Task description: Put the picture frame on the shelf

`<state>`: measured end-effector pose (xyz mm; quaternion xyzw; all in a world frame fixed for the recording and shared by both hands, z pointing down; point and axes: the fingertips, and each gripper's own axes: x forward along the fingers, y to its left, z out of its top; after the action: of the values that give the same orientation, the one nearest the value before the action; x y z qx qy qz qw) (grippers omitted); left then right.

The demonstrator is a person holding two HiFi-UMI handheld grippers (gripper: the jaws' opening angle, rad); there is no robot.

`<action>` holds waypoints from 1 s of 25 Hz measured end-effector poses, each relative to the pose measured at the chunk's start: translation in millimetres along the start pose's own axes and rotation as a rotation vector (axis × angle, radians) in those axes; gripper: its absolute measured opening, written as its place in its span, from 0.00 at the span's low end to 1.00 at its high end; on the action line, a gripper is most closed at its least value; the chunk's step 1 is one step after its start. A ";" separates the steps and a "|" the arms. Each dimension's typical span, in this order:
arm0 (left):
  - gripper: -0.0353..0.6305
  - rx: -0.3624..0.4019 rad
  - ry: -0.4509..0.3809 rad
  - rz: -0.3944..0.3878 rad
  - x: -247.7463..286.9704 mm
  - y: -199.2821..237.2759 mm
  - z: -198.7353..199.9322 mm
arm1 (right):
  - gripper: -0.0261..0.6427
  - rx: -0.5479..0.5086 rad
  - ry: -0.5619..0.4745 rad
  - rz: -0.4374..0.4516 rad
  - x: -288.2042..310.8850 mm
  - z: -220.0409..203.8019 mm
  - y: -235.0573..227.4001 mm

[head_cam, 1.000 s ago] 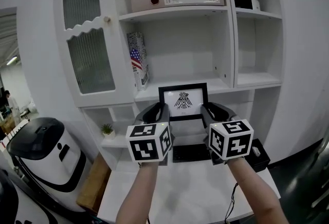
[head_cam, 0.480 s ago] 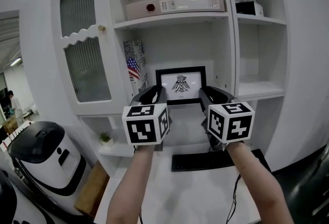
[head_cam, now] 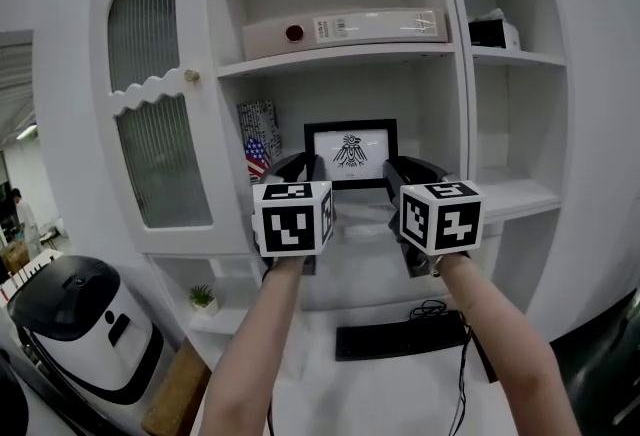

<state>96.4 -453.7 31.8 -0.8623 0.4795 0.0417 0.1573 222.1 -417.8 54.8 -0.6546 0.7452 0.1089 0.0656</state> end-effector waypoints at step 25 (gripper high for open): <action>0.16 -0.009 0.165 -0.003 128.0 38.4 -61.0 | 0.16 -0.040 0.229 -0.029 126.4 -49.4 -46.7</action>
<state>128.0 -595.7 52.2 -0.8643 0.4893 -0.0273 0.1134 253.6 -557.1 68.6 -0.6744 0.7362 0.0470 -0.0315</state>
